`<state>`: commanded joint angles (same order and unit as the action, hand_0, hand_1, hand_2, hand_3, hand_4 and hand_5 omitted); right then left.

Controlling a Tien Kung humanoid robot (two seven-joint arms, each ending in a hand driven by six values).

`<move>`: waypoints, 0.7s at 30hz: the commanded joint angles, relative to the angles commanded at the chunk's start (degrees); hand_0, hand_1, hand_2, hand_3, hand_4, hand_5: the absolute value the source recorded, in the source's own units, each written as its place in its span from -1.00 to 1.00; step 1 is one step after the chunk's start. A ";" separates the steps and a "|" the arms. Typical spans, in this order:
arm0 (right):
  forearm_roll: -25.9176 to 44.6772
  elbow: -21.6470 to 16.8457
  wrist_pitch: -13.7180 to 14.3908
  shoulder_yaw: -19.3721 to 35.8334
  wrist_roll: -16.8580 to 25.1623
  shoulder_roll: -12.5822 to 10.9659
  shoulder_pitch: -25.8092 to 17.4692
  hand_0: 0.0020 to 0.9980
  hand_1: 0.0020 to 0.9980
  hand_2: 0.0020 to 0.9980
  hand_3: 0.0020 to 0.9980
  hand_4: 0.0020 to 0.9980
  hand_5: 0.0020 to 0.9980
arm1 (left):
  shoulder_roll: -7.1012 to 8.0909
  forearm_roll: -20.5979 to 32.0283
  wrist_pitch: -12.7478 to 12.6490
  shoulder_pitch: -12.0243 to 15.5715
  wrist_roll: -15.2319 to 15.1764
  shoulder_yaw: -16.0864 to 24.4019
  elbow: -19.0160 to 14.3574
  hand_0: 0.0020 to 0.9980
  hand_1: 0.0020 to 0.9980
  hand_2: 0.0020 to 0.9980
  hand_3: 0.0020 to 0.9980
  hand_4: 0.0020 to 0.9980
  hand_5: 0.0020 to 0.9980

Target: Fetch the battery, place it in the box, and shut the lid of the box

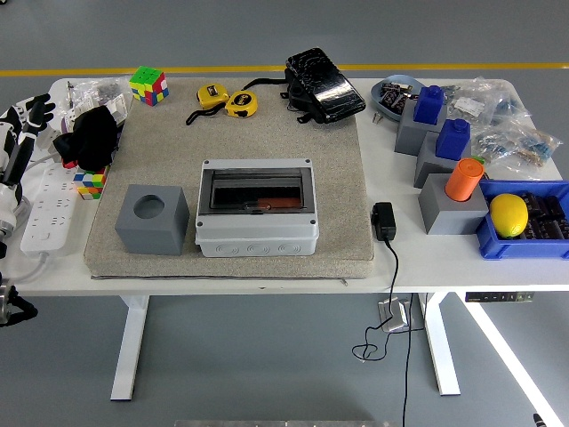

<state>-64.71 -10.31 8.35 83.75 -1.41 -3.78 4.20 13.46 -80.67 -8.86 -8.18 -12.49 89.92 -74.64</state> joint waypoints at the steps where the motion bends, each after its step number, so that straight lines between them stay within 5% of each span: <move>1: -0.03 0.00 -0.02 0.02 -0.01 0.04 -0.02 0.64 0.55 0.51 0.59 1.00 1.00 | -0.03 -0.02 -0.02 0.03 0.00 0.04 0.00 0.66 0.63 0.61 0.59 1.00 1.00; 21: 0.16 0.00 -0.10 -0.17 0.00 0.09 0.06 0.64 0.55 0.51 0.59 1.00 1.00 | -0.07 -0.24 -0.17 -0.10 -0.04 0.33 -0.13 0.67 0.63 0.61 0.59 1.00 1.00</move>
<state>-64.55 -10.31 8.25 83.58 -1.40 -3.69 4.25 13.38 -80.91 -9.03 -8.27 -12.53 90.25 -74.76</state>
